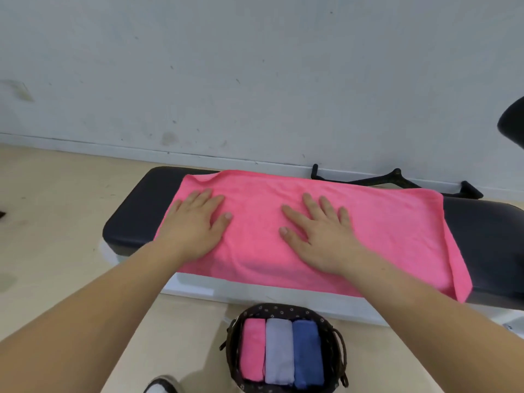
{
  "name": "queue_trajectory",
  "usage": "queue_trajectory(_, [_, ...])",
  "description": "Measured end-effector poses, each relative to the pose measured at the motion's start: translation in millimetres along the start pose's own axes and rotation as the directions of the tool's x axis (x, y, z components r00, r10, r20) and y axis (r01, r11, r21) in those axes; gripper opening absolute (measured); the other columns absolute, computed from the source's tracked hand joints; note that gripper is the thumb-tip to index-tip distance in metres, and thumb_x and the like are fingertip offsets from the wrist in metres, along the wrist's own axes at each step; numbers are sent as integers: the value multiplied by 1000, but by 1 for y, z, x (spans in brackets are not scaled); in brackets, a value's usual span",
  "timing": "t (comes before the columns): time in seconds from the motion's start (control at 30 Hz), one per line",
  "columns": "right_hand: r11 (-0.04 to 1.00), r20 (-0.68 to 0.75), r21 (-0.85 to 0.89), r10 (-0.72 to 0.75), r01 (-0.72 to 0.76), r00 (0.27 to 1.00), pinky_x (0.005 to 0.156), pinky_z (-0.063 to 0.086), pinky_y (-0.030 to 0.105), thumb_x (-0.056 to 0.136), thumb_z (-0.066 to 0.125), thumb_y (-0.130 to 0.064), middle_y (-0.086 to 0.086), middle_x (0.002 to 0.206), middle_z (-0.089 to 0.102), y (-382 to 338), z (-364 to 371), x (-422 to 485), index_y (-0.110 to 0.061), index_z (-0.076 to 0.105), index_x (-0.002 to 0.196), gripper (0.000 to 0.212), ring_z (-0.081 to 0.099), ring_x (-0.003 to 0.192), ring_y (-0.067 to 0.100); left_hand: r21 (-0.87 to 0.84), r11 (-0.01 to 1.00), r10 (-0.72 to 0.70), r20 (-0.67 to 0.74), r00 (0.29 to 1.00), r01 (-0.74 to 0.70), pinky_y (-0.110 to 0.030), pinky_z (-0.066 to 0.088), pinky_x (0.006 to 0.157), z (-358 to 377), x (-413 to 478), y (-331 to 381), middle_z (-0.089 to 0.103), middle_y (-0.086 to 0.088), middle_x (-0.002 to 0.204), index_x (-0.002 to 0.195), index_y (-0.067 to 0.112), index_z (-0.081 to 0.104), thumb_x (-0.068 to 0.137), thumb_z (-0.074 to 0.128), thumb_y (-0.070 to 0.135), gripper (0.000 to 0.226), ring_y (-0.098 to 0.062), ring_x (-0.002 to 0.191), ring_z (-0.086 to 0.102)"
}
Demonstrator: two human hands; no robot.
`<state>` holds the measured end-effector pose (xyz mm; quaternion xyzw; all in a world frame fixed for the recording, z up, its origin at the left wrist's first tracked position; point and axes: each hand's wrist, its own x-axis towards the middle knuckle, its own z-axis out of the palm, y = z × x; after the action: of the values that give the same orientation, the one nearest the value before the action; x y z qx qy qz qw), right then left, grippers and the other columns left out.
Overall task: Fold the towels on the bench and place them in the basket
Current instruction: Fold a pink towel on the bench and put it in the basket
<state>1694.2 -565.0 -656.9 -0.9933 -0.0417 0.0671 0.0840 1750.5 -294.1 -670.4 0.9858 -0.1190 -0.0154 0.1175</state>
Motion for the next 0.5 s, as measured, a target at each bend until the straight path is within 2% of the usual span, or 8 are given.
queue_trajectory(0.1, [999, 16, 31, -44, 43, 999, 123, -8, 63, 97, 23, -74, -4, 173, -3, -18, 3, 3, -55, 15, 157, 63, -8, 159, 31, 9, 997, -76, 13, 997, 76, -52, 8, 128, -7, 8, -16, 20, 0, 171, 161, 28, 29, 102, 30, 61, 68, -21, 158, 14])
queue_trajectory(0.23, [999, 20, 41, -19, 18, 1000, 123, -6, 63, 95, 25, -77, -5, 173, 1, -31, 2, 22, -56, 18, 156, 65, -5, 159, 31, -11, 998, -60, 52, 997, 60, -58, 14, 125, -18, 29, -18, 34, -3, 163, 157, 25, 36, 91, 36, 60, 75, -24, 154, 23])
queue_trajectory(0.37, [997, -7, 81, 20, -19, 1000, 124, -2, 63, 94, 31, -78, -7, 173, 8, -30, -2, 46, -53, 27, 156, 67, 0, 159, 30, -88, 980, -178, 39, 983, 180, -55, 6, 126, -19, 53, -21, 13, -5, 172, 161, 23, 27, 96, 45, 52, 74, -25, 158, 10])
queue_trajectory(0.43, [996, -12, 88, 32, -31, 999, 124, -2, 63, 94, 32, -78, -8, 173, 8, -30, -1, 51, -53, 27, 156, 67, -1, 159, 29, -55, 972, -229, 15, 973, 229, -56, 8, 126, -19, 56, -26, 14, -11, 171, 158, 17, 33, 100, 42, 51, 67, -30, 158, 12])
queue_trajectory(0.5, [996, -6, 87, 34, -34, 999, 123, -4, 63, 94, 31, -78, -8, 173, 7, -30, 0, 52, -53, 27, 156, 67, -2, 159, 29, -30, 985, -173, -39, 984, 172, -58, 12, 125, -17, 48, -24, 22, -16, 168, 148, 13, 45, 104, 39, 49, 57, -33, 156, 17])
